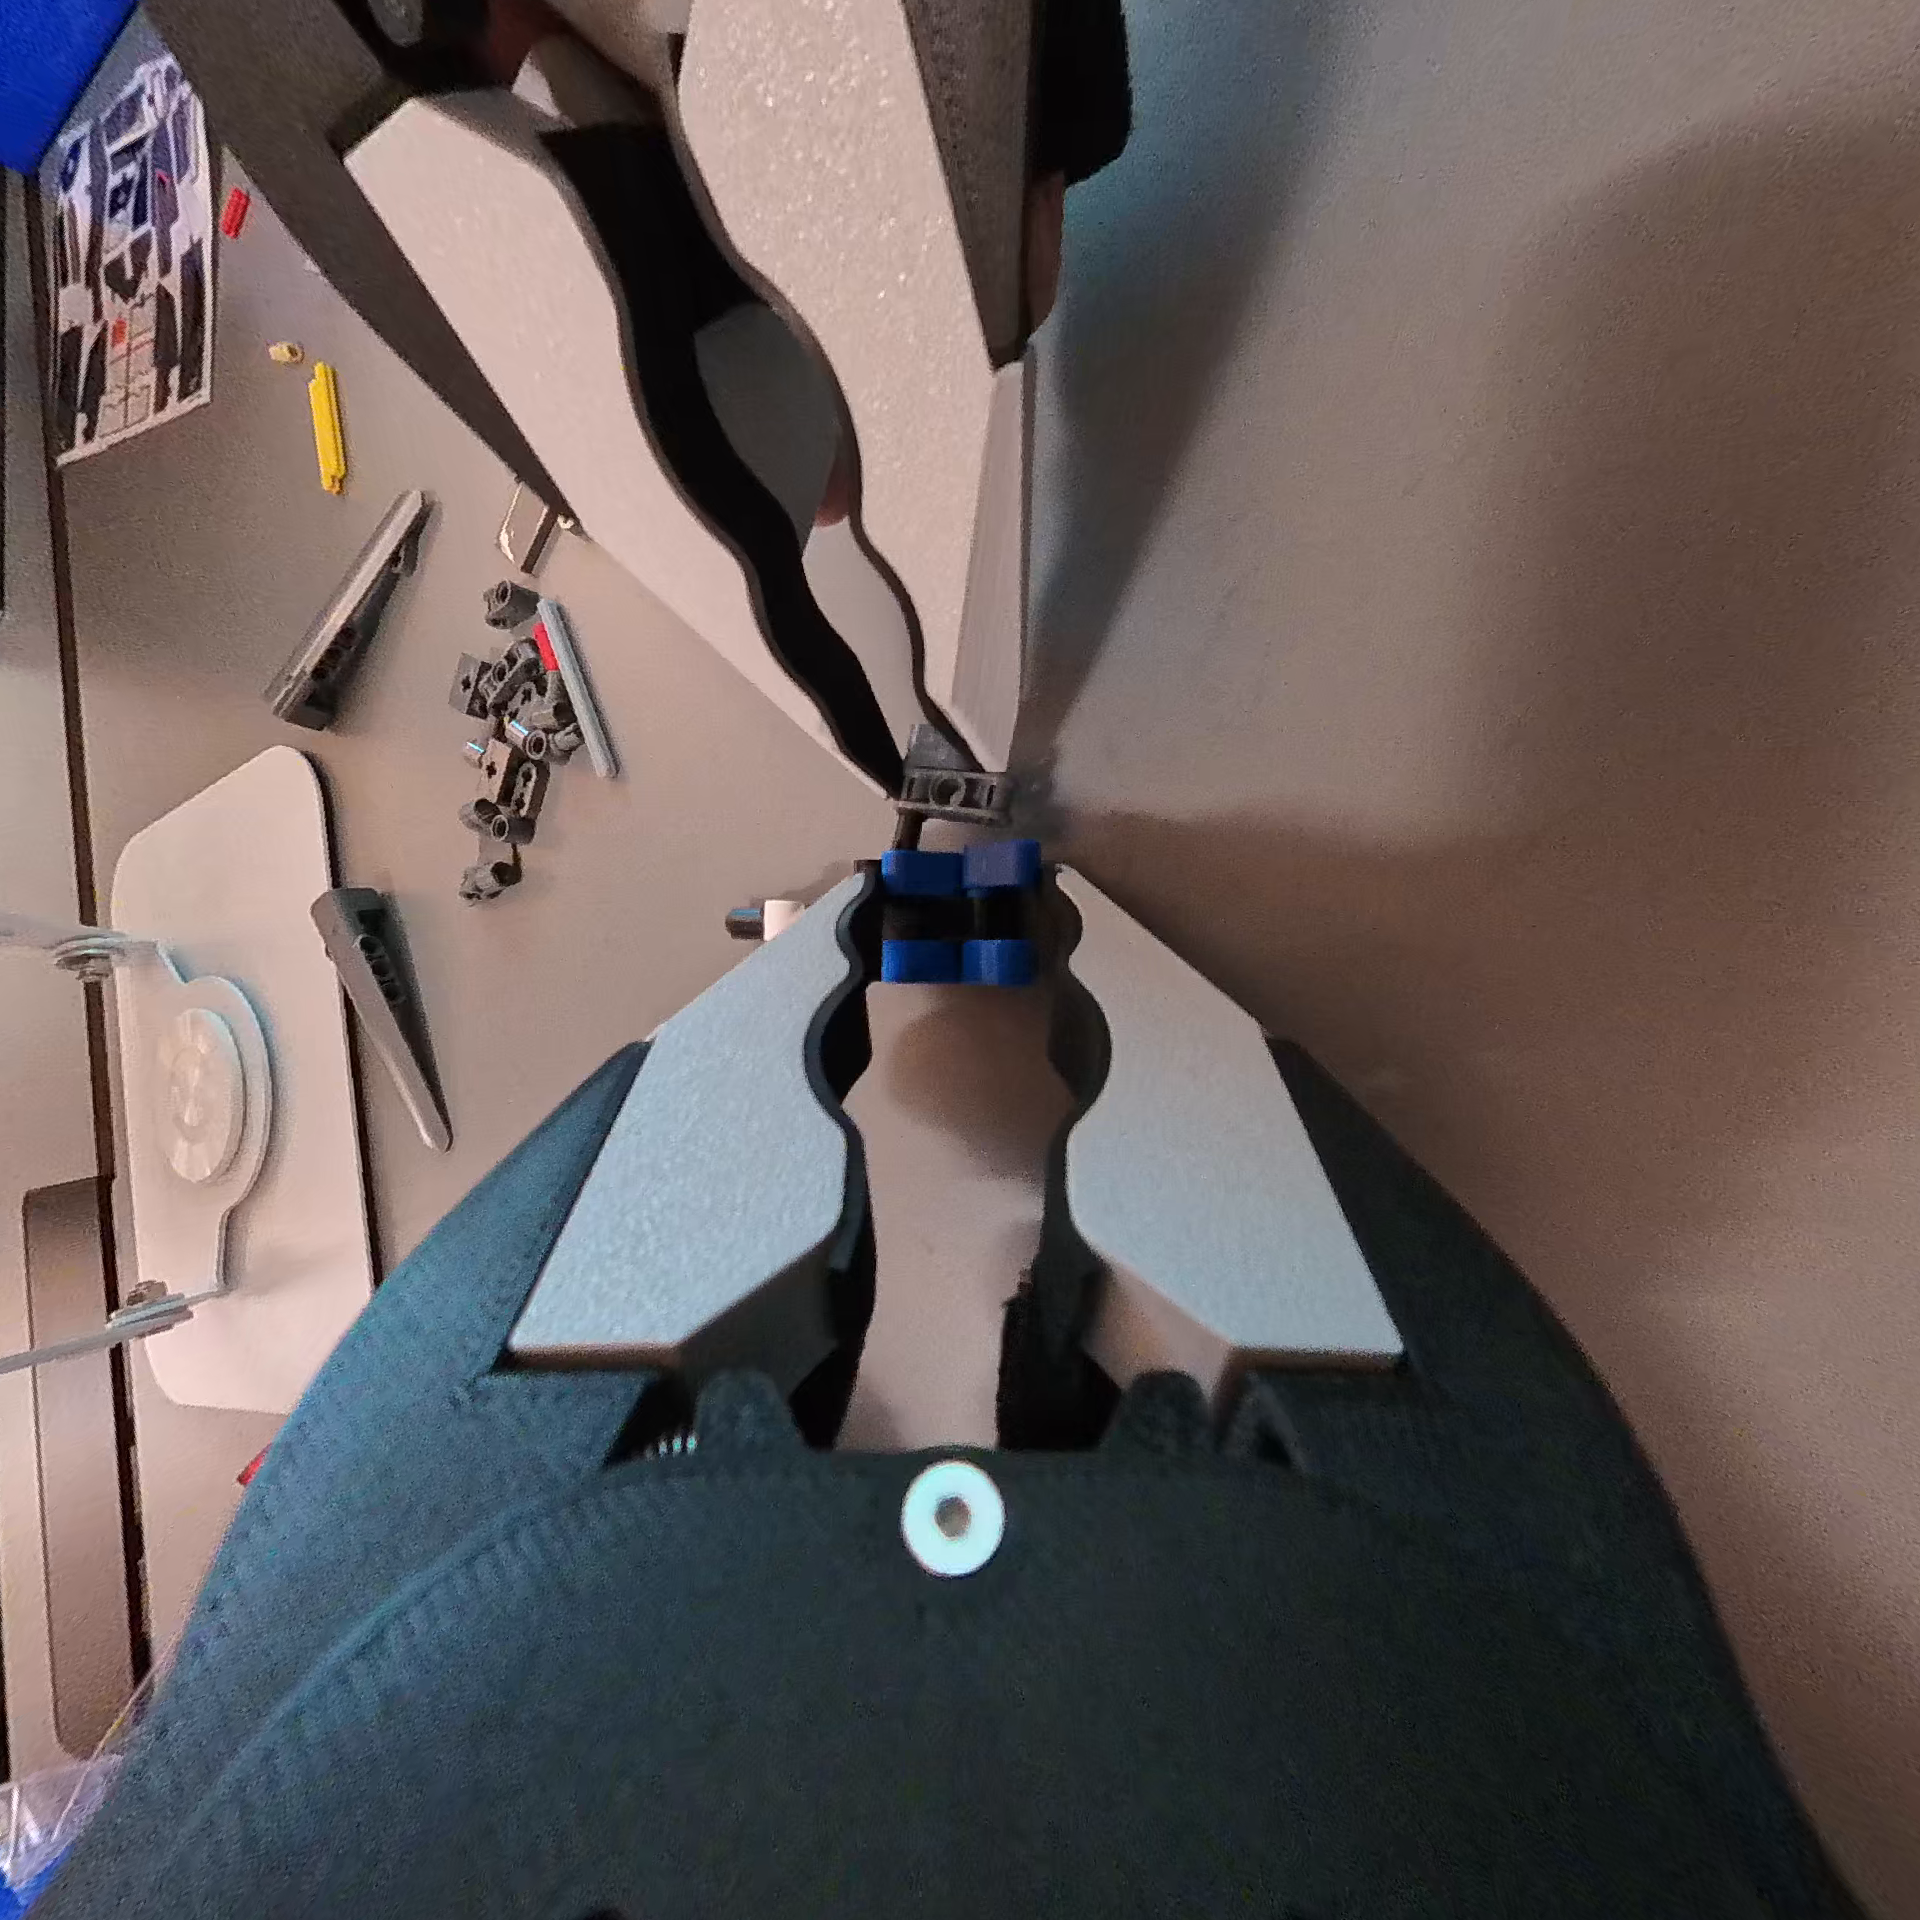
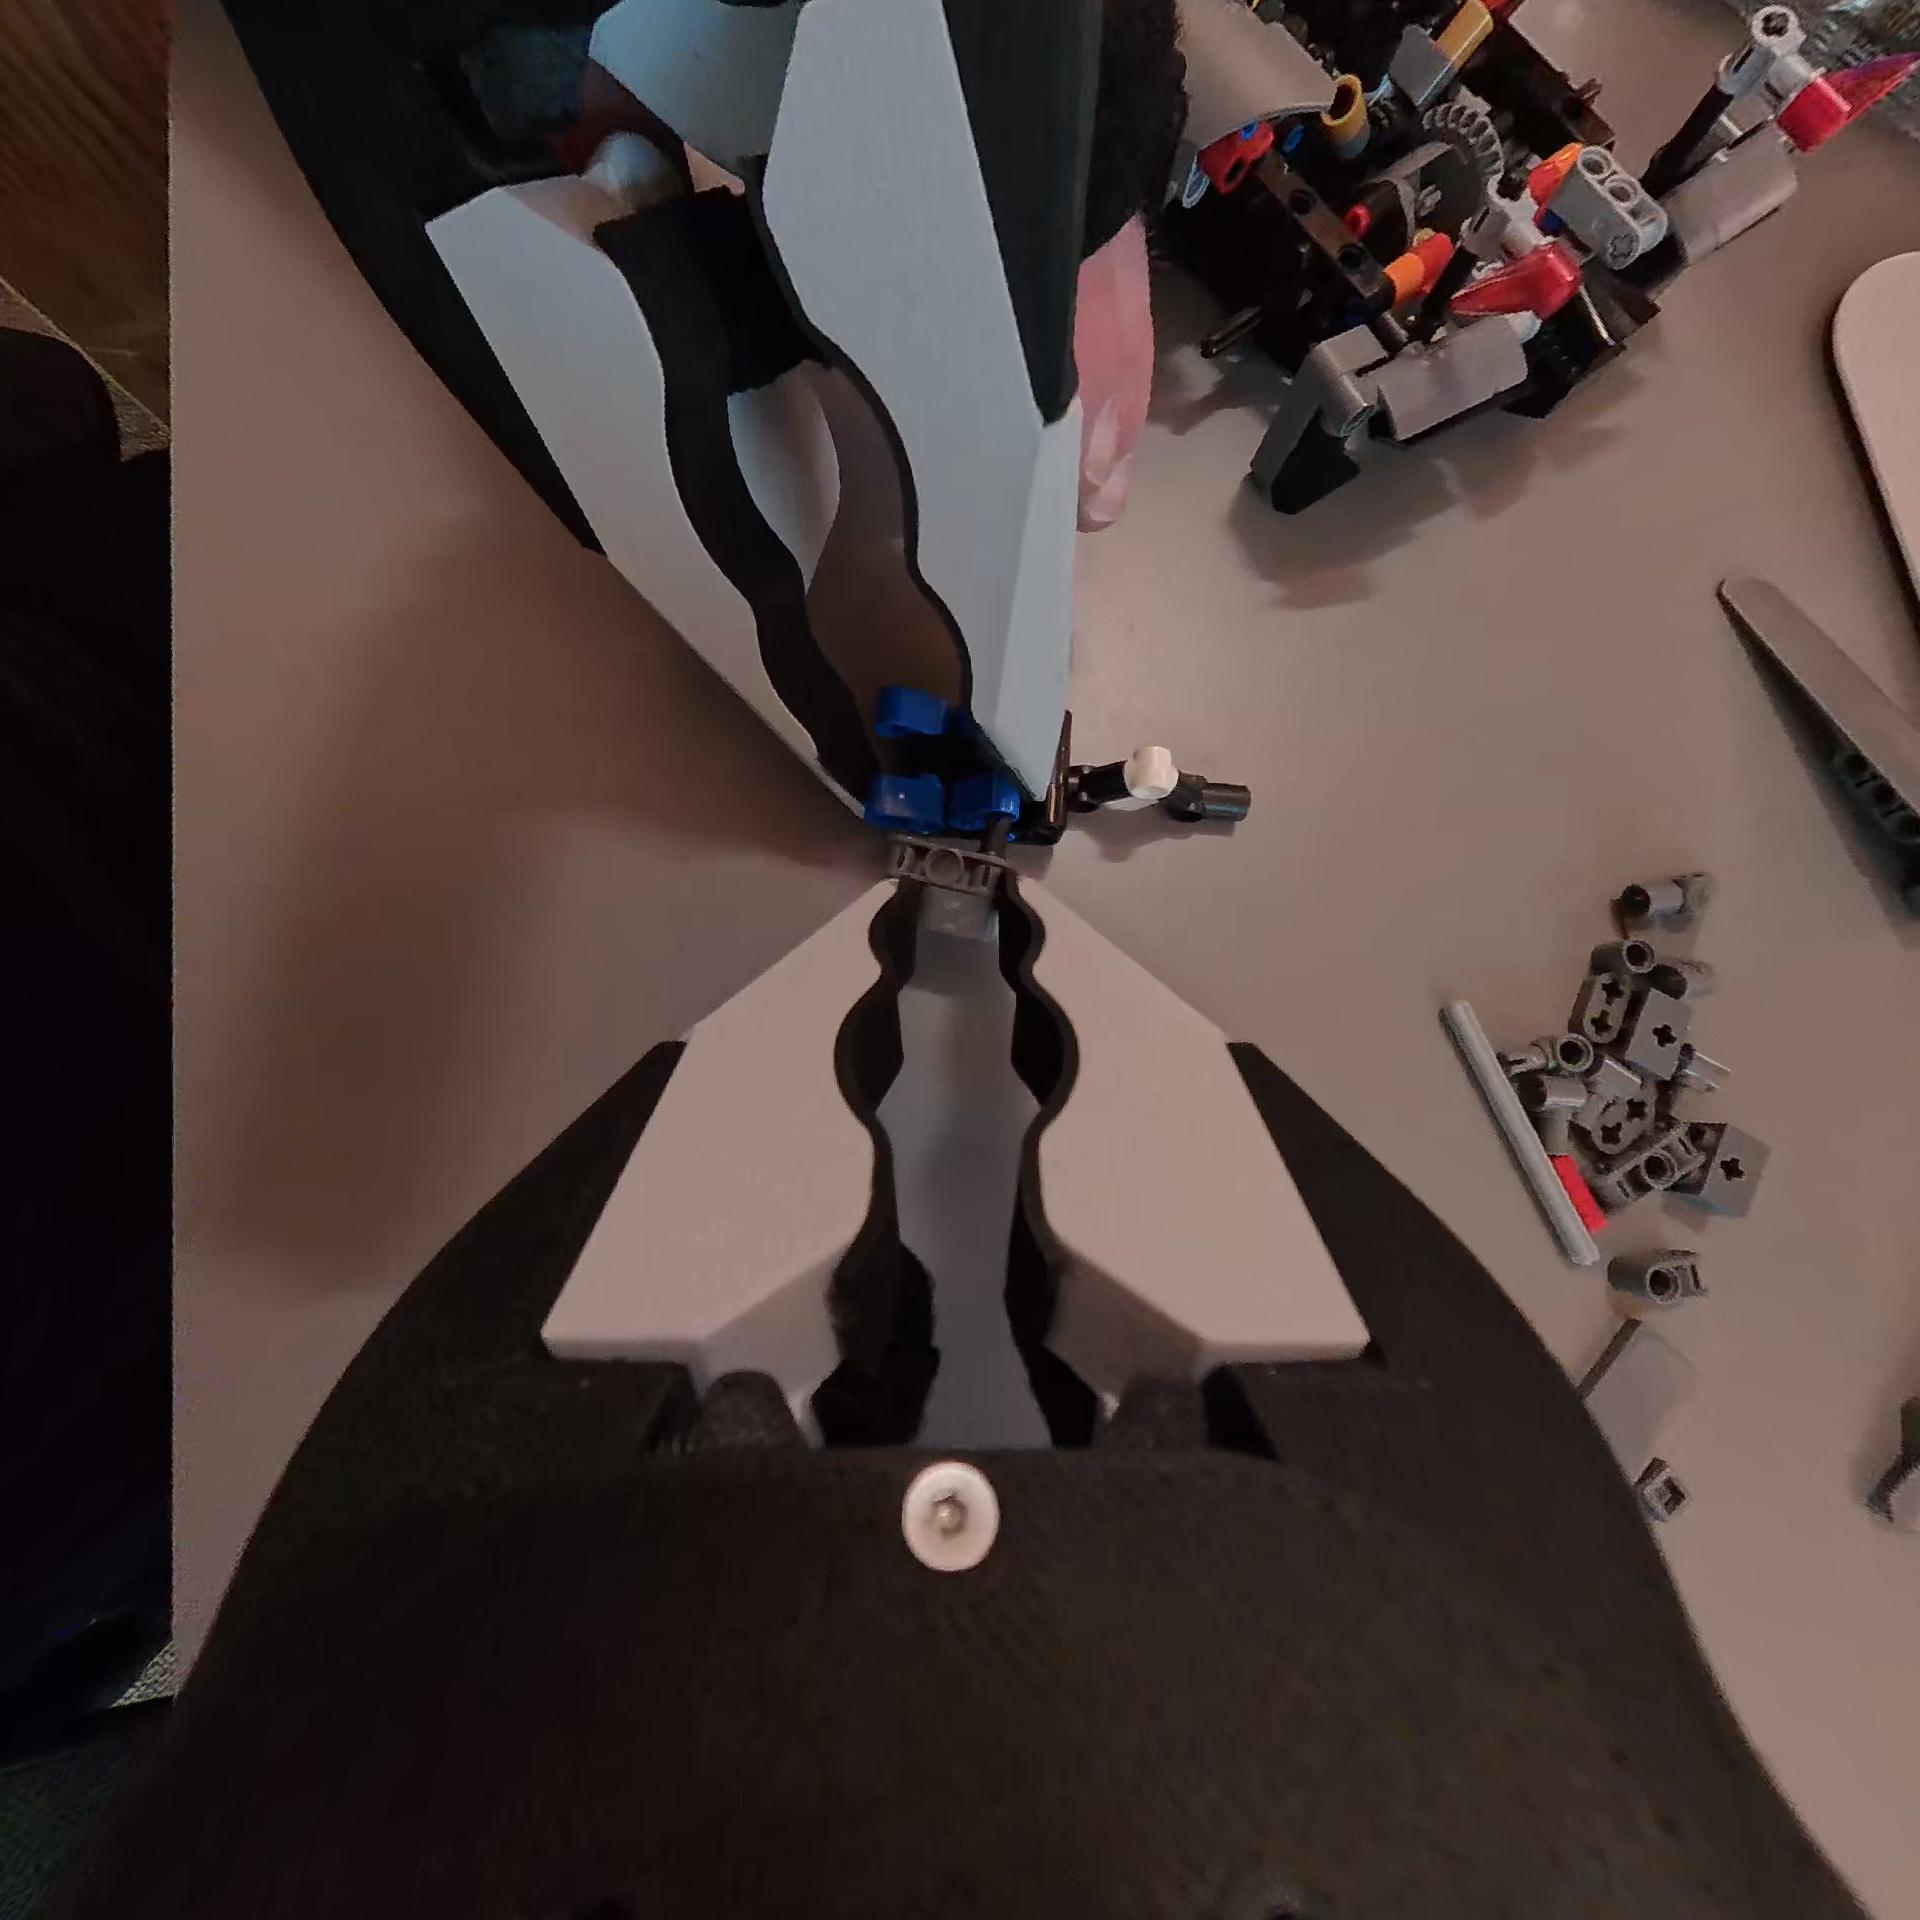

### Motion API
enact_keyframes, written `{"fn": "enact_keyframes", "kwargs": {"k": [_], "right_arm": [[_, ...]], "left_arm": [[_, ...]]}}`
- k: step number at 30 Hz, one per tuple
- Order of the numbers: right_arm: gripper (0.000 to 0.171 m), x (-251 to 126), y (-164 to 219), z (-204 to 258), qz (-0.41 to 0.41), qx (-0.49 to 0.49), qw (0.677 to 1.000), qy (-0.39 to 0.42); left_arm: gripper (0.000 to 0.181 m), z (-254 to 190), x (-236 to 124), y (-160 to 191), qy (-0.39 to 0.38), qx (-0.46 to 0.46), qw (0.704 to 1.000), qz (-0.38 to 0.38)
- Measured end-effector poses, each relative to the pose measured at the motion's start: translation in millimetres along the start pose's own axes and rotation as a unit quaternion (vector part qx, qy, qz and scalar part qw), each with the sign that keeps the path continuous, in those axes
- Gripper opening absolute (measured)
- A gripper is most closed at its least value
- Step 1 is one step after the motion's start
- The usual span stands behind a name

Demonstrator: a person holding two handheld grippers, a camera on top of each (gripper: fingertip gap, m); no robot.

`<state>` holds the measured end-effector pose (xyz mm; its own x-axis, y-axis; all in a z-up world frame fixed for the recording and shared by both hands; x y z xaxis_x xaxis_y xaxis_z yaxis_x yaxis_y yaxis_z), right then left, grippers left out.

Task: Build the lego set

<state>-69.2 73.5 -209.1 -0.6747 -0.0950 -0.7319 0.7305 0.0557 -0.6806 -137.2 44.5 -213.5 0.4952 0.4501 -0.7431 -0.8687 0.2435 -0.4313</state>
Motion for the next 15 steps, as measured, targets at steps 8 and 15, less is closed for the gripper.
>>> {"fn": "enact_keyframes", "kwargs": {"k": [8,15], "right_arm": [[0.013,0.5,-1.8,-0.7,0.019,-0.031,0.999,0.002],[0.012,2.0,-3.1,-0.3,0.046,-0.087,0.995,0.001]], "left_arm": [[0.027,-0.3,0.7,0.1,-0.009,-0.004,1.000,-0.008],[0.027,-1.1,0.5,0.3,-0.010,-0.003,1.000,-0.015]]}}
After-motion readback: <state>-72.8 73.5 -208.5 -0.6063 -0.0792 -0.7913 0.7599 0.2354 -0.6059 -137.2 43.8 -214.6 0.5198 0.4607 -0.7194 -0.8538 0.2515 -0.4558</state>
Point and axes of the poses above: each gripper's, where its closed fingertips meet, x out along the fingers, y out of its underside, z = x × y across the jaws, the point moved 5 cm from there along -x, back along the fingers, and after that the axes turned 7 degrees about x, right-handed, at the moved point
